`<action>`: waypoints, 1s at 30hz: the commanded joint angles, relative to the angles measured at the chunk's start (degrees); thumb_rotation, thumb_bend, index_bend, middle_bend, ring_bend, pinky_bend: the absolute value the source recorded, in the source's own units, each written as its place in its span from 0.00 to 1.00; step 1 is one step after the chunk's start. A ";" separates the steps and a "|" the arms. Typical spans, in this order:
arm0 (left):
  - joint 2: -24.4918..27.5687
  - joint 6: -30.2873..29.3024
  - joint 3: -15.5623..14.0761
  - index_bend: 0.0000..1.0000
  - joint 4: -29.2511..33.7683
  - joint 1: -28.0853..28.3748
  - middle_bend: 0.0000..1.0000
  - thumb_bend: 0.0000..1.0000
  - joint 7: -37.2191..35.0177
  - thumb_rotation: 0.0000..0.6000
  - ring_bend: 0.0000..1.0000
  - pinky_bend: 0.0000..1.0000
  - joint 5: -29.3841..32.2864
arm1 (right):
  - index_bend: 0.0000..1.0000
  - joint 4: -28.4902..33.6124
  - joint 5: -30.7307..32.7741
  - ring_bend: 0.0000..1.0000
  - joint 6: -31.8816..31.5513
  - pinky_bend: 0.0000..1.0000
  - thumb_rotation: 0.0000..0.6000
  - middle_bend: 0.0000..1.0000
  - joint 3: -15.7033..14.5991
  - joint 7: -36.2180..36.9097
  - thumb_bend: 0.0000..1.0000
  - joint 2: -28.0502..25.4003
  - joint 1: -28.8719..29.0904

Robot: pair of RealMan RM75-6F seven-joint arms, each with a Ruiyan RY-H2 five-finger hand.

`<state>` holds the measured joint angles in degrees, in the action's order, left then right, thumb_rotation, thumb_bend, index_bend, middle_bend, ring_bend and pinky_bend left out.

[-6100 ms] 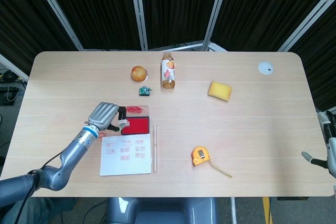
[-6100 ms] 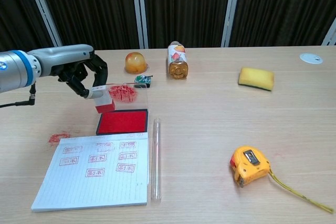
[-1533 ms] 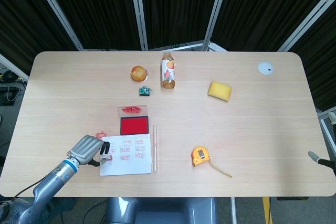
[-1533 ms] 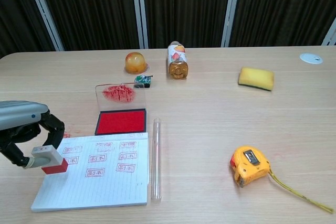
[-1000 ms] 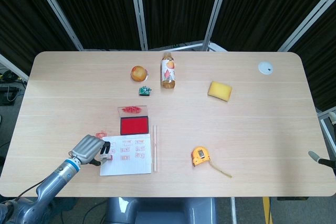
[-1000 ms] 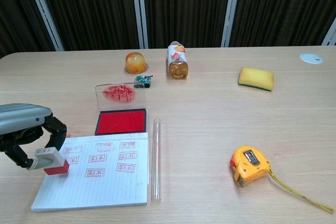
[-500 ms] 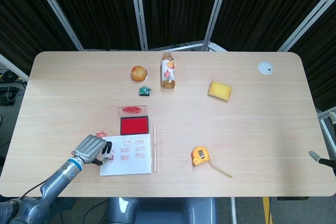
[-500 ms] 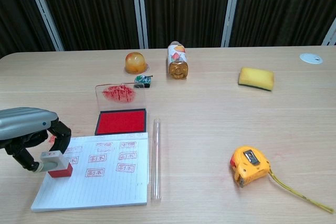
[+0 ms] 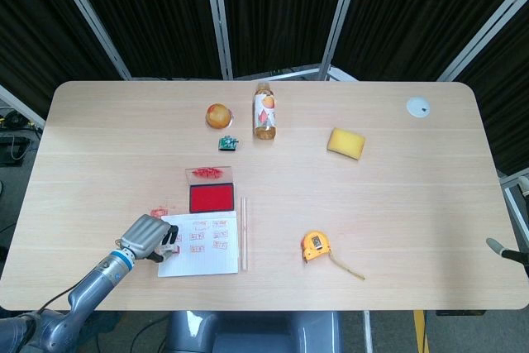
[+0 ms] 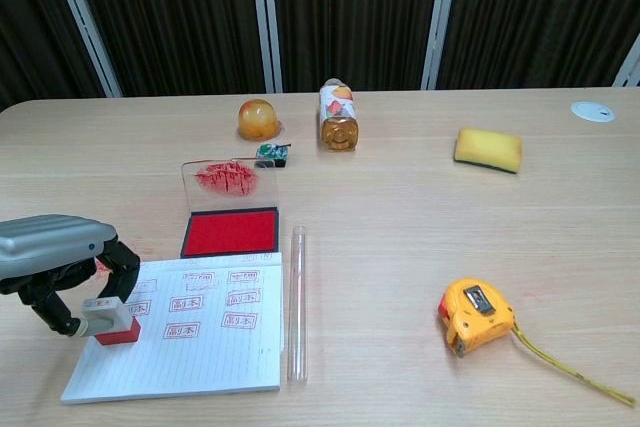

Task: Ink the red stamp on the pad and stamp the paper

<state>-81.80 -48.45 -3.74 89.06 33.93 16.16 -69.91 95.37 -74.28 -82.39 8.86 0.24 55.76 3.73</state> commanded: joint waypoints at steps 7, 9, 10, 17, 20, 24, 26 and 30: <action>-0.74 0.24 -0.13 0.59 -0.76 -0.12 0.57 0.43 0.27 1.00 0.84 0.86 0.06 | 0.00 -0.11 0.10 0.00 0.03 0.00 1.00 0.00 0.05 0.05 0.00 0.02 0.01; -0.88 0.24 -0.14 0.59 -0.90 -0.18 0.57 0.43 0.31 1.00 0.84 0.86 0.08 | 0.00 -0.15 0.15 0.00 0.10 0.00 1.00 0.00 0.04 0.06 0.00 0.02 0.03; -0.92 0.29 -0.16 0.59 -1.00 -0.19 0.57 0.43 0.34 1.00 0.84 0.86 0.12 | 0.00 -0.17 0.16 0.00 0.14 0.00 1.00 0.00 0.03 0.02 0.00 0.04 0.04; -1.21 0.49 -0.27 0.59 -1.54 -0.32 0.57 0.43 0.41 1.00 0.84 0.86 0.22 | 0.00 -0.22 0.20 0.00 0.20 0.00 1.00 0.00 0.03 -0.08 0.00 0.09 0.07; -1.38 0.68 -0.20 0.59 -1.82 -0.34 0.57 0.43 0.20 1.00 0.84 0.86 0.33 | 0.00 -0.23 0.22 0.00 0.20 0.00 1.00 0.00 0.01 -0.16 0.00 0.12 0.07; -1.57 0.83 -0.11 0.59 -2.10 -0.24 0.57 0.43 0.28 1.00 0.84 0.86 0.33 | 0.00 -0.22 0.26 0.00 0.22 0.00 1.00 0.00 0.00 -0.29 0.00 0.16 0.08; -1.62 0.98 -0.11 0.59 -2.14 -0.23 0.57 0.43 0.24 1.00 0.84 0.86 0.44 | 0.00 -0.23 0.29 0.00 0.23 0.00 1.00 0.00 0.02 -0.30 0.00 0.17 0.09; -1.78 1.20 -0.08 0.59 -2.23 -0.17 0.57 0.43 0.34 1.00 0.84 0.86 0.56 | 0.00 -0.21 0.35 0.00 0.31 0.00 1.00 0.00 0.01 -0.32 0.00 0.16 0.10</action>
<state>-83.55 -47.26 -3.84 86.80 33.75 16.55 -69.38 95.16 -73.93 -82.08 8.87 -0.07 55.91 3.83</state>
